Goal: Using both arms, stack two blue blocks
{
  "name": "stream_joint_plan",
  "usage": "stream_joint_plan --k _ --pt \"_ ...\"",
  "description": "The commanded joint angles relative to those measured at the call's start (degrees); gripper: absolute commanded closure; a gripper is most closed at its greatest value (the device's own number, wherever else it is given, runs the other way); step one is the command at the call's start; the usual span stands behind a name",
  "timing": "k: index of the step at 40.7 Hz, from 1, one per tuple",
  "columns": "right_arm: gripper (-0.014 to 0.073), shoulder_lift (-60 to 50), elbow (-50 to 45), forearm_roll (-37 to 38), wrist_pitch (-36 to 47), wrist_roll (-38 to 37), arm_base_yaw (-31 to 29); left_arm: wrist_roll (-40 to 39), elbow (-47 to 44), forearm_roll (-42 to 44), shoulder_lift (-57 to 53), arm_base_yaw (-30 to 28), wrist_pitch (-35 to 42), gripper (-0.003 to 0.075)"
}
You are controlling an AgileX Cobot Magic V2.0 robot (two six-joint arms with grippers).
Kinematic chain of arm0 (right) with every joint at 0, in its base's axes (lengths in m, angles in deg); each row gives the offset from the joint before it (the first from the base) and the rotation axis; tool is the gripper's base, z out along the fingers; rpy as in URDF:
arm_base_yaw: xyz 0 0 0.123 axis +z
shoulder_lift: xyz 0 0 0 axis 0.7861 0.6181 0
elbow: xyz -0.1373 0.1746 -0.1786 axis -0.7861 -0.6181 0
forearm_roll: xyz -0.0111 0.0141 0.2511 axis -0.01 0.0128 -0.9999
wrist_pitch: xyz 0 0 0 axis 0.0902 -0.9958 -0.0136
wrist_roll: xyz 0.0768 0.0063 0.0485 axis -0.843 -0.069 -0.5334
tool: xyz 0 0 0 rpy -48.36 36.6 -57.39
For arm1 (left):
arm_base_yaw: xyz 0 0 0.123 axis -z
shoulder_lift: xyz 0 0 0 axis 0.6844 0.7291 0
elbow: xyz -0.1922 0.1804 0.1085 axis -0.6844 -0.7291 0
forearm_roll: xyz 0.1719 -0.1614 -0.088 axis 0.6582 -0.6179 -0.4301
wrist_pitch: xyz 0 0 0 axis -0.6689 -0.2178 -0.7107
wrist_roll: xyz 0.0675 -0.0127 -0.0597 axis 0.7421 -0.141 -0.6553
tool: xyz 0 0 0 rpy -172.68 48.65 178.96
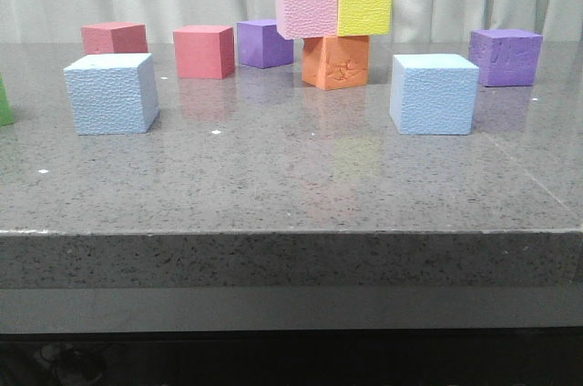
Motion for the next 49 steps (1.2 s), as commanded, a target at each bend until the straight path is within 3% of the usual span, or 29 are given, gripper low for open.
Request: stream_joint_plan --k 1,5,9,11,13,17,23,29,34,40,44,49 --pt "0.0662 3.45 1.67 0.26 3.06 0.39 -0.45 -0.65 2.02 -0.24 3.3 -0.06 4.12 0.0738" --pt "0.06 6.14 1.67 0.26 2.82 1.52 -0.45 -0.53 2.02 -0.08 5.14 -0.06 4.12 0.0676" --pt "0.039 8.16 1.72 0.26 2.65 2.59 -0.34 -0.29 2.02 -0.08 5.9 -0.06 4.22 0.0469" --pt "0.0254 8.66 1.72 -0.09 2.65 2.73 -0.34 -0.29 2.02 -0.08 5.94 -0.06 4.22 0.0342" --pt "0.0111 9.17 1.84 -0.74 2.65 2.73 -0.34 -0.29 2.02 -0.08 5.94 -0.06 4.22 0.0261" --pt "-0.0035 9.38 2.6 -2.55 2.08 3.66 0.14 -0.29 2.02 -0.62 5.94 0.53 4.32 0.0214" --pt "-0.005 12.19 6.68 -5.14 -0.83 8.69 5.47 -0.25 2.02 -0.38 5.94 4.24 4.57 0.0218" --pt "-0.005 18.59 13.14 -5.26 -4.0 7.97 13.29 -0.16 2.02 1.58 5.94 7.07 4.57 0.0218" --pt "-0.005 26.32 18.76 -3.22 -6.41 2.05 18.64 -0.16 2.02 1.93 5.94 7.52 4.57 0.0218" --pt "-0.005 35.42 25.65 7.43 -6.82 -10.39 23.23 -0.16 2.02 1.93 5.94 7.52 4.57 0.0218" --pt "-0.005 41.03 30.57 14.86 -6.87 -19.73 24.63 -0.16 2.02 2.43 5.94 7.52 4.67 0.0218" --pt "-0.005 47.43 35.59 18.14 -6.61 -27.54 24.7 -0.16 2.02 2.53 5.94 7.52 4.72 0.0218"
